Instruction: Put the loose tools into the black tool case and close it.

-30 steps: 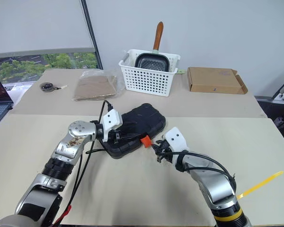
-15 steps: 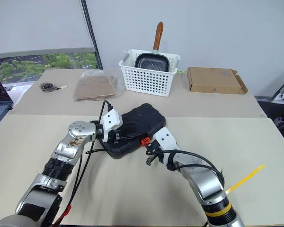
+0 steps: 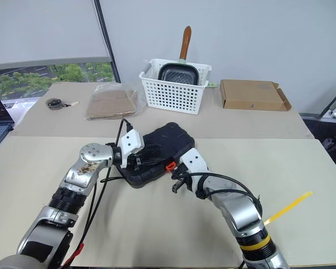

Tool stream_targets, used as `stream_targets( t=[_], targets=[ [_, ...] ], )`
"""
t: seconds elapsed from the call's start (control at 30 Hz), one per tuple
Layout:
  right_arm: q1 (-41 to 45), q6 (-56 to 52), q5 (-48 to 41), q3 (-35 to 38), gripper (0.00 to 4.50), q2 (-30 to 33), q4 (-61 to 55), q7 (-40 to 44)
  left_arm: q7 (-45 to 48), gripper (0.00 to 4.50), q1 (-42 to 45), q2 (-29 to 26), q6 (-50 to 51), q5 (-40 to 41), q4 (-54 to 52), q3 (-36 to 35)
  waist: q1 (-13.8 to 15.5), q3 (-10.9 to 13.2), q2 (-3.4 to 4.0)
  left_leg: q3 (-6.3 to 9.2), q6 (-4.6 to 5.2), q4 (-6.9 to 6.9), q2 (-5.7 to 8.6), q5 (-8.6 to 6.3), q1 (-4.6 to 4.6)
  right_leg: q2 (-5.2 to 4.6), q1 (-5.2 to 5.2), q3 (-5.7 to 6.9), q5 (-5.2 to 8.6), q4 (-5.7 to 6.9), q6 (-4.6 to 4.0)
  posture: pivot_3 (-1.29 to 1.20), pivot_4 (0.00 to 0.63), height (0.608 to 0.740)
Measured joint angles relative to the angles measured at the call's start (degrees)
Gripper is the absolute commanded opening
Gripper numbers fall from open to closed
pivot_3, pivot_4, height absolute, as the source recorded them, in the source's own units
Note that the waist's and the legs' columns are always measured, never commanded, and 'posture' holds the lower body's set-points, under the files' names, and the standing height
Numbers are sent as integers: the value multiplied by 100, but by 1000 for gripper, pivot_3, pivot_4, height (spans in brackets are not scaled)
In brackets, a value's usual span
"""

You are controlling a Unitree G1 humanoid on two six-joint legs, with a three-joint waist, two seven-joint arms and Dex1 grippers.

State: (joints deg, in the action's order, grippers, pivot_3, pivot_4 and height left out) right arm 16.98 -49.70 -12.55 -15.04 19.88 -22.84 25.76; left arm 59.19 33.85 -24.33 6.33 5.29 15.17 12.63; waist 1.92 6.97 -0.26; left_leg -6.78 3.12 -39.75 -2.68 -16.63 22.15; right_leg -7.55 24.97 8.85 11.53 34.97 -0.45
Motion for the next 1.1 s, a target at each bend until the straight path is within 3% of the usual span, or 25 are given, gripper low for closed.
stream_targets(
  t=[0.5,0.7,0.83,1.03,1.1],
  targets=[
    [368,-53,-49,28,52,-252,-158,-51,-24,2852,-39,33,0,0,0,-1,-41,-6,7,2,-10,-1,0,-3,-10,-1,-10,-2,-1,2,2,0,150,700],
    [247,45,-79,97,52,-50,-286,52,-30,2852,-115,35,0,73,-105,-30,-31,-9,4,1,8,1,4,-5,-3,-2,-10,-2,0,-8,2,0,150,700],
    [-230,662,-170,461,52,473,-263,473,-55,2852,-385,10,270,395,-422,-291,-77,-4,8,-5,39,1,7,-8,17,1,-9,-12,15,-6,6,0,150,700],
    [-834,2230,-233,1039,52,990,325,1354,-190,2852,-941,-229,744,897,-1146,-850,-205,26,3,-20,11,39,5,-1,5,20,-2,-21,25,2,4,0,150,700],
    [-875,2522,-388,1265,704,1040,572,1605,-259,2852,-1183,-333,982,1119,-1439,-1097,-237,38,3,-21,-2,48,2,7,1,24,1,-23,26,3,3,0,150,700]
  ],
)
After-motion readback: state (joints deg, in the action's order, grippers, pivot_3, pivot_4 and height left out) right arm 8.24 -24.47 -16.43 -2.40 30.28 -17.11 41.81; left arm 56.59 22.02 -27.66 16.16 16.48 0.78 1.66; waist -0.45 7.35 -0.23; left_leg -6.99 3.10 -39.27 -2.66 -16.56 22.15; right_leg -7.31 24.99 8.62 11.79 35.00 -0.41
